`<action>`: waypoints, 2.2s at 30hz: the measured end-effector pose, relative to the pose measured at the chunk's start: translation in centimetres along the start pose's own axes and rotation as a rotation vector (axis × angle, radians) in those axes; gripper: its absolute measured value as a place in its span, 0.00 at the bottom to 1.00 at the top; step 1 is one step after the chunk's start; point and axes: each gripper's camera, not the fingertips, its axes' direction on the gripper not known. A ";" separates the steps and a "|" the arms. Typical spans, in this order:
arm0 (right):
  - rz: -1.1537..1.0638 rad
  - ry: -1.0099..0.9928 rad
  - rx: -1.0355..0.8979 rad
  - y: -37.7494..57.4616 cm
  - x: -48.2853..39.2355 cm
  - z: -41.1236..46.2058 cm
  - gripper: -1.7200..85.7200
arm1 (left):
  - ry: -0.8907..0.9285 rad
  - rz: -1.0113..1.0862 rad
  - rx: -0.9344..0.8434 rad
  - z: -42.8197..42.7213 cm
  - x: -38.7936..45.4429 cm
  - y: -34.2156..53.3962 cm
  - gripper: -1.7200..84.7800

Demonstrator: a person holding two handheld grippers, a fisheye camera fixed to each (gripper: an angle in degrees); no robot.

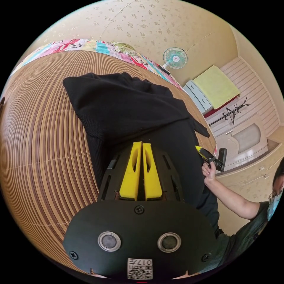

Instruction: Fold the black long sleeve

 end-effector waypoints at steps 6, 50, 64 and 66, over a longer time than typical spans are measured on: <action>-0.002 0.002 0.001 -0.5 -0.8 0.4 0.02 | -0.092 0.039 0.000 1.7 2.8 1.4 0.01; -0.268 0.517 0.266 -30.6 -11.2 8.4 0.06 | -0.455 0.191 0.016 9.5 11.0 8.2 0.01; -0.592 0.024 -0.537 -9.1 -24.6 48.6 0.06 | -0.454 0.191 0.025 8.6 9.9 8.2 0.01; -0.555 -0.029 -0.439 -10.7 -24.0 46.2 0.06 | -0.437 0.185 0.028 8.4 9.5 8.2 0.01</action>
